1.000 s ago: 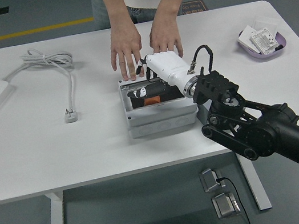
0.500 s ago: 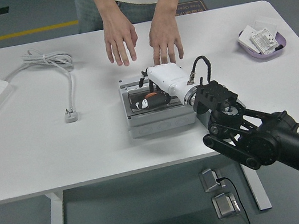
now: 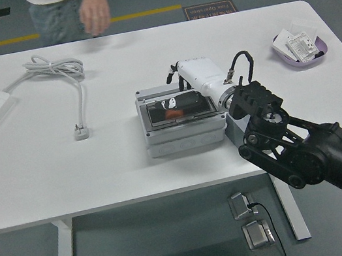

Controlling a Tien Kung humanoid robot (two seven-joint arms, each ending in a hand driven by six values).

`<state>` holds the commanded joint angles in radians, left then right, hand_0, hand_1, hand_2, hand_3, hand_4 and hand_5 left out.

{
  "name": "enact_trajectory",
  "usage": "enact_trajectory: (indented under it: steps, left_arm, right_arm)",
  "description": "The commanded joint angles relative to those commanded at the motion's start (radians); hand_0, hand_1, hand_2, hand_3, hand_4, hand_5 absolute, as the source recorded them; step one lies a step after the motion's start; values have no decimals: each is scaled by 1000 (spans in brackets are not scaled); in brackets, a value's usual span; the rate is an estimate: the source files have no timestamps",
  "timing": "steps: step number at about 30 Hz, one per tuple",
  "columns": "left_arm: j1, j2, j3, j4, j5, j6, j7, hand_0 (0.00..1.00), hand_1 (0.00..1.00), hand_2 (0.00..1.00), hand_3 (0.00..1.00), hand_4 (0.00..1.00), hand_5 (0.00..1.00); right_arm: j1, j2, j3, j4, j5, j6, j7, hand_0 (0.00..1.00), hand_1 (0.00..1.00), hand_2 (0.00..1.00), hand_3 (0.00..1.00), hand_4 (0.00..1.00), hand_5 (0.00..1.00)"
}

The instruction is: Fetch the battery,place it into the box,close the lid of the box

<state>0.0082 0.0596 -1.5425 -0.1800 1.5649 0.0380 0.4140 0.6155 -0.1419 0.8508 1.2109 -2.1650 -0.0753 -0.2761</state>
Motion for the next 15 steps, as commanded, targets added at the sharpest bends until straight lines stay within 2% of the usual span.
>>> enact_trajectory:
  steps: [3, 7, 8, 13, 14, 15]
  left_arm:
    - [1, -1, 0, 0, -2, 1, 0, 620, 590, 540, 627, 732, 117]
    - [5, -1, 3, 0, -7, 2, 2, 620, 590, 540, 627, 732, 117]
    - [6, -1, 4, 0, -9, 3, 3, 620, 590, 540, 628, 732, 118]
    - [11, -3, 13, 0, -18, 4, 4, 620, 590, 540, 628, 732, 118]
    - [12, -4, 15, 0, -20, 5, 4, 621, 590, 540, 627, 732, 118]
    - [12, -4, 17, 0, -22, 5, 3, 621, 590, 540, 627, 732, 118]
  right_arm:
    - [-27, -18, 68, 68, -53, 43, -34, 418, 386, 410, 572, 993, 704]
    - [-74, -33, 165, 153, -76, 73, -55, 418, 386, 410, 572, 993, 704]
    - [-88, -31, 193, 176, -76, 86, -64, 415, 382, 404, 548, 995, 714]
    - [-138, -7, 343, 242, -72, 163, -124, 415, 382, 404, 548, 995, 714]
    - [-146, -6, 378, 252, -72, 174, -132, 385, 366, 394, 494, 998, 717]
    - [-153, -8, 408, 262, -74, 181, -139, 385, 366, 394, 494, 998, 717]
